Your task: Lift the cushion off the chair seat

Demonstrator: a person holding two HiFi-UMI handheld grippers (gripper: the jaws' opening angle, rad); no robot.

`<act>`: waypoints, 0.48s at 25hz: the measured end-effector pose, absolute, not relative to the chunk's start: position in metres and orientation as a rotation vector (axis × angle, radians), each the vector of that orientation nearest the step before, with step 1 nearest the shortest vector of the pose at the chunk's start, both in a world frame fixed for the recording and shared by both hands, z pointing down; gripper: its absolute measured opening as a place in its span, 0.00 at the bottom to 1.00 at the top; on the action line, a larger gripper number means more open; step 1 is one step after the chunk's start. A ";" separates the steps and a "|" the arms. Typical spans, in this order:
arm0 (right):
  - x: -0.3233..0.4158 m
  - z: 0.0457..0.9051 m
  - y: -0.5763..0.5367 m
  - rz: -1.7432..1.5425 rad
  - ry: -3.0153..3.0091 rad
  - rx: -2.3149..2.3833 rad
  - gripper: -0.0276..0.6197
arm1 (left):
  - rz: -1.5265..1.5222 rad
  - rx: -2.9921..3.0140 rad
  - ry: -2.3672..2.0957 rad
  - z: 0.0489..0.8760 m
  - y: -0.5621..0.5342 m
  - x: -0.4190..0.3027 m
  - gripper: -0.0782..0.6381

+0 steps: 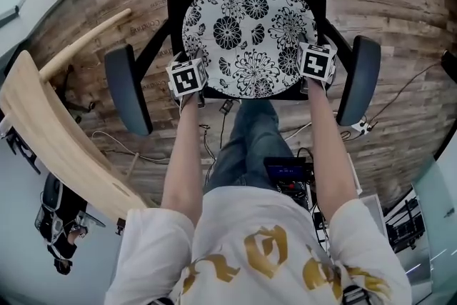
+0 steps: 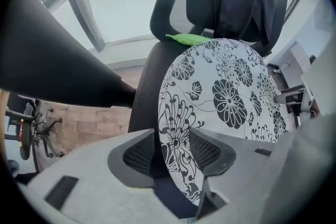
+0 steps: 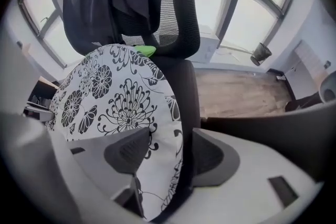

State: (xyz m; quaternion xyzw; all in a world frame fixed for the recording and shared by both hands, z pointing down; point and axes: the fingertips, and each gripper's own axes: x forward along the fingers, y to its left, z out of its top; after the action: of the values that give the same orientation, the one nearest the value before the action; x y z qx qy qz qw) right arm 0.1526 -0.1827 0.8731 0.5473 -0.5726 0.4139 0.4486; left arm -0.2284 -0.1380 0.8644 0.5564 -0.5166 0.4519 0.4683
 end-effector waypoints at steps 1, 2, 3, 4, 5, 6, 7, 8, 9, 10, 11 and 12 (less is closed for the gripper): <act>0.153 0.873 -0.183 1.027 -1.417 1.348 0.41 | 1.114 1.357 -1.273 0.865 -0.139 -0.229 0.37; 0.153 0.874 -0.184 1.032 -1.417 1.339 0.41 | 1.116 1.349 -1.278 0.865 -0.140 -0.229 0.37; 0.153 0.874 -0.183 1.037 -1.416 1.328 0.41 | 1.121 1.344 -1.279 0.865 -0.140 -0.230 0.36; 0.153 0.874 -0.183 1.042 -1.415 1.317 0.41 | 1.131 1.343 -1.275 0.865 -0.140 -0.231 0.35; 0.153 0.874 -0.183 1.043 -1.415 1.309 0.41 | 1.148 1.348 -1.267 0.866 -0.139 -0.232 0.34; 0.153 0.874 -0.183 1.041 -1.415 1.306 0.41 | 1.169 1.355 -1.254 0.866 -0.139 -0.233 0.32; 0.153 0.874 -0.182 1.036 -1.415 1.305 0.40 | 1.190 1.365 -1.235 0.866 -0.139 -0.233 0.30; 0.152 0.873 -0.182 1.034 -1.415 1.304 0.39 | 1.208 1.377 -1.212 0.866 -0.139 -0.231 0.26; 0.150 0.871 -0.182 1.038 -1.419 1.298 0.36 | 1.224 1.389 -1.186 0.866 -0.139 -0.228 0.17; 0.146 0.869 -0.182 1.043 -1.428 1.282 0.26 | 1.242 1.400 -1.162 0.866 -0.139 -0.225 0.14; 0.140 0.867 -0.183 1.043 -1.439 1.260 0.09 | 1.263 1.411 -1.144 0.867 -0.139 -0.225 0.14; 0.135 0.865 -0.183 1.034 -1.450 1.234 0.09 | 1.282 1.417 -1.133 0.869 -0.139 -0.226 0.14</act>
State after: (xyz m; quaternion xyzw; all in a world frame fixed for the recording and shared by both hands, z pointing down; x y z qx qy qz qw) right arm 0.1354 -0.1832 0.8652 0.5032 -0.5912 0.4216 0.4685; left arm -0.2257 -0.1390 0.8686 0.5717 -0.4571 0.5170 0.4438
